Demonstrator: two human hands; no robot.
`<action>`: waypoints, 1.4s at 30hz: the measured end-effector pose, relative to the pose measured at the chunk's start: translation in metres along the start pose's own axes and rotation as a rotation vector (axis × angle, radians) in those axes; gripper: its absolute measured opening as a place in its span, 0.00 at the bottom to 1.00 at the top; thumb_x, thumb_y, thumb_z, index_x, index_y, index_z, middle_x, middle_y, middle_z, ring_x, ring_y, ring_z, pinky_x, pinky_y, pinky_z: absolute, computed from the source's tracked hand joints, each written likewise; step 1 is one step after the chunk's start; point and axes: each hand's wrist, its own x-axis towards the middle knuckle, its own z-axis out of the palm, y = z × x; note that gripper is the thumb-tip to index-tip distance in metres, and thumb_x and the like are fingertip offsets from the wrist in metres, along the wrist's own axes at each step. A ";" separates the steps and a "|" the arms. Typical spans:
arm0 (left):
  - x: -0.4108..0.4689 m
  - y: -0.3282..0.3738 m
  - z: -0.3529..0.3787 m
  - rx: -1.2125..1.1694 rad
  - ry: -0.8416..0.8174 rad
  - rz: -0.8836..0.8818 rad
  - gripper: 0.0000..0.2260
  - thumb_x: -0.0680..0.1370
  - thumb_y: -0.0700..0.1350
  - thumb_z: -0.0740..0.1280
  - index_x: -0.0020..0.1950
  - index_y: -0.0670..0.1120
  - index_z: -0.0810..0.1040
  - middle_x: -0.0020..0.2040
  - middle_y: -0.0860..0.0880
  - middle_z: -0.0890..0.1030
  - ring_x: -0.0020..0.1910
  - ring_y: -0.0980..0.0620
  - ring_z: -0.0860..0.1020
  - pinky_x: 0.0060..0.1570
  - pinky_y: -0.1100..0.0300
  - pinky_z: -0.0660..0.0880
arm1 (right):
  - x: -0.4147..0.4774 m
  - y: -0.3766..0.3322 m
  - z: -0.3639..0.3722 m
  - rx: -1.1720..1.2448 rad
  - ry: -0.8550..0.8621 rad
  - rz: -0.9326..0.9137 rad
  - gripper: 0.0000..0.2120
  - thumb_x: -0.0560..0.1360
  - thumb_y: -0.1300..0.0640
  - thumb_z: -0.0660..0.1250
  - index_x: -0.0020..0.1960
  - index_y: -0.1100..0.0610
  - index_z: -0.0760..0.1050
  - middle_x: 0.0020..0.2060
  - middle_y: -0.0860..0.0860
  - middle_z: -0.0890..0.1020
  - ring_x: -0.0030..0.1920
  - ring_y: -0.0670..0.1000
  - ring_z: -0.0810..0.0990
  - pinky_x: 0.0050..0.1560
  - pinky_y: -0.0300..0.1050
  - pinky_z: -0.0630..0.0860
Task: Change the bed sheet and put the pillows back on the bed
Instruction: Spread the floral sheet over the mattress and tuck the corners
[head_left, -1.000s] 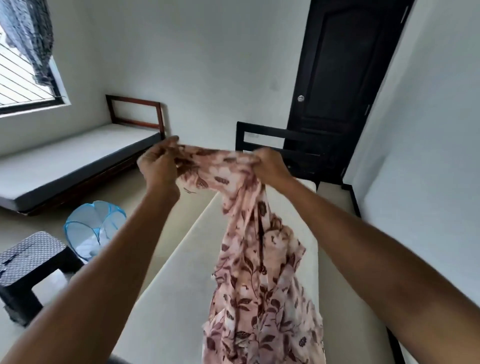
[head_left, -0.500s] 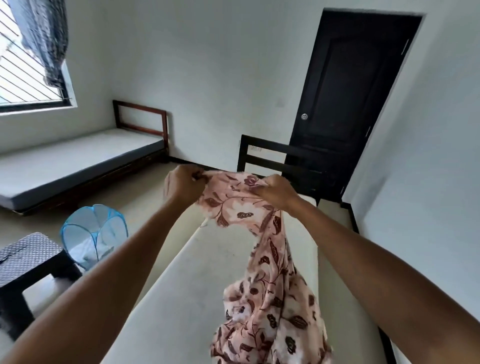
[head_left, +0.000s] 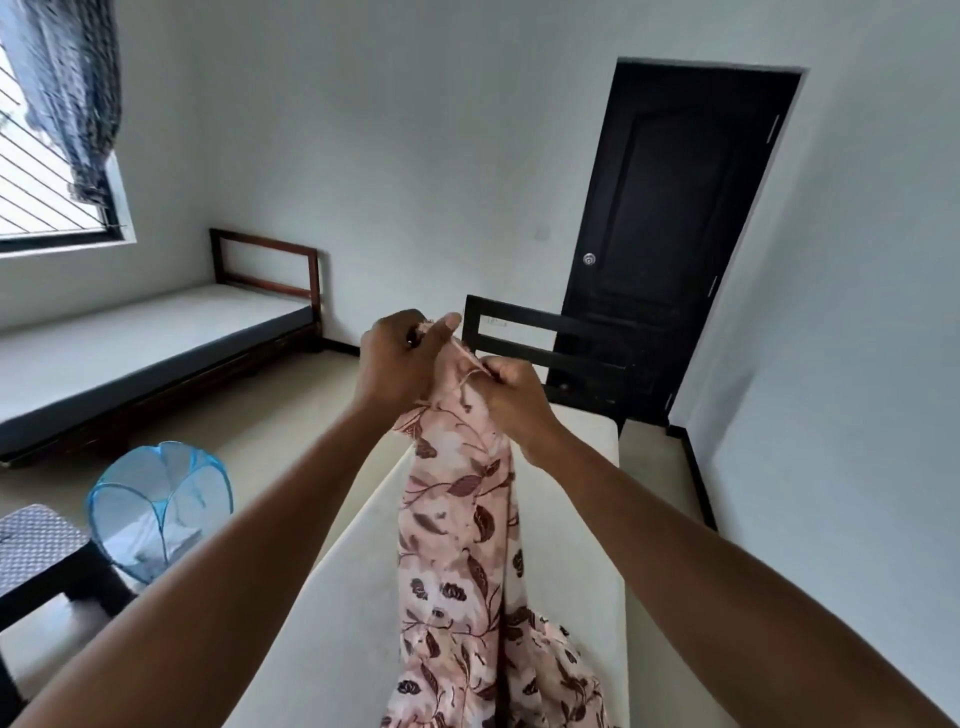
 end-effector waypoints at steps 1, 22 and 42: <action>-0.001 -0.002 0.000 -0.096 -0.078 -0.048 0.27 0.69 0.66 0.76 0.39 0.42 0.73 0.33 0.43 0.75 0.33 0.51 0.72 0.33 0.51 0.71 | 0.000 -0.003 -0.006 -0.003 0.041 -0.030 0.18 0.78 0.51 0.69 0.41 0.67 0.76 0.28 0.54 0.72 0.29 0.47 0.69 0.34 0.46 0.66; -0.047 0.011 0.036 -0.608 -0.299 -0.230 0.22 0.70 0.37 0.78 0.60 0.40 0.74 0.47 0.45 0.82 0.42 0.49 0.81 0.40 0.55 0.79 | -0.010 -0.049 -0.066 0.071 -0.094 -0.081 0.06 0.78 0.60 0.70 0.53 0.57 0.85 0.49 0.57 0.87 0.47 0.49 0.84 0.51 0.46 0.81; -0.115 -0.087 0.070 -0.131 -0.929 -0.334 0.09 0.79 0.46 0.72 0.54 0.41 0.83 0.45 0.48 0.85 0.42 0.49 0.82 0.42 0.58 0.78 | -0.012 -0.009 -0.200 0.011 0.468 0.064 0.14 0.80 0.61 0.67 0.37 0.51 0.80 0.28 0.43 0.80 0.27 0.39 0.77 0.34 0.36 0.73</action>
